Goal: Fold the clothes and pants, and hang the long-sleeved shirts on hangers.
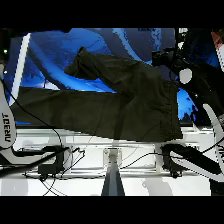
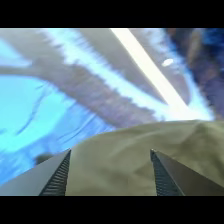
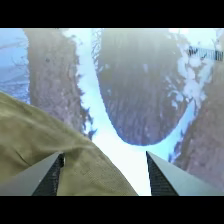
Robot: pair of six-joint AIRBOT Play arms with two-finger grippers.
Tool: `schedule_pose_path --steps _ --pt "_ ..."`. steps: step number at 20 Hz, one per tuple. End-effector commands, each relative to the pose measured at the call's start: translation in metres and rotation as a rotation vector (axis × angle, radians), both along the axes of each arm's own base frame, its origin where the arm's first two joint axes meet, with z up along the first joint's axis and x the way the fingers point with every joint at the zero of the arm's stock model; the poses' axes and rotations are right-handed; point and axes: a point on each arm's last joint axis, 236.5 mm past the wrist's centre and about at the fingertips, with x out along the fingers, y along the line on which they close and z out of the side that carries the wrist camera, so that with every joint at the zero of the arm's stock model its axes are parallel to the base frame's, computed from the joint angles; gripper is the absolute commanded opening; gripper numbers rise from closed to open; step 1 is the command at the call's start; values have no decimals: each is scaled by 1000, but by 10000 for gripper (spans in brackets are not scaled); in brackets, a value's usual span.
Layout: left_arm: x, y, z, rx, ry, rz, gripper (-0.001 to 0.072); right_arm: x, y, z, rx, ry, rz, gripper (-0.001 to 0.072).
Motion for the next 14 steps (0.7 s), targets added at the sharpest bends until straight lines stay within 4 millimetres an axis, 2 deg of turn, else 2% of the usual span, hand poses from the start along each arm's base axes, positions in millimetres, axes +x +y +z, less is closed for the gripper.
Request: schedule_pose_path --steps 1,2,5,7,9,12,14 --pt "0 61 -34 127 122 146 525 2 -2 -5 -34 0 6 582" --pt "-4 78 -50 147 189 177 467 2 -2 -5 -35 3 6 582" --pt "-18 120 -106 120 414 252 462 0 -2 -9 -35 20 10 582" --pt "-35 134 -154 150 562 210 464 -2 -1 -12 -37 35 13 582" --pt "-46 135 -198 177 667 145 514 -3 -1 -13 -38 39 14 582" --pt "-42 119 -247 164 739 80 715 -2 -1 -12 -39 35 14 582" --pt "-37 115 -275 133 793 130 714 -2 -1 -12 -39 35 14 582"
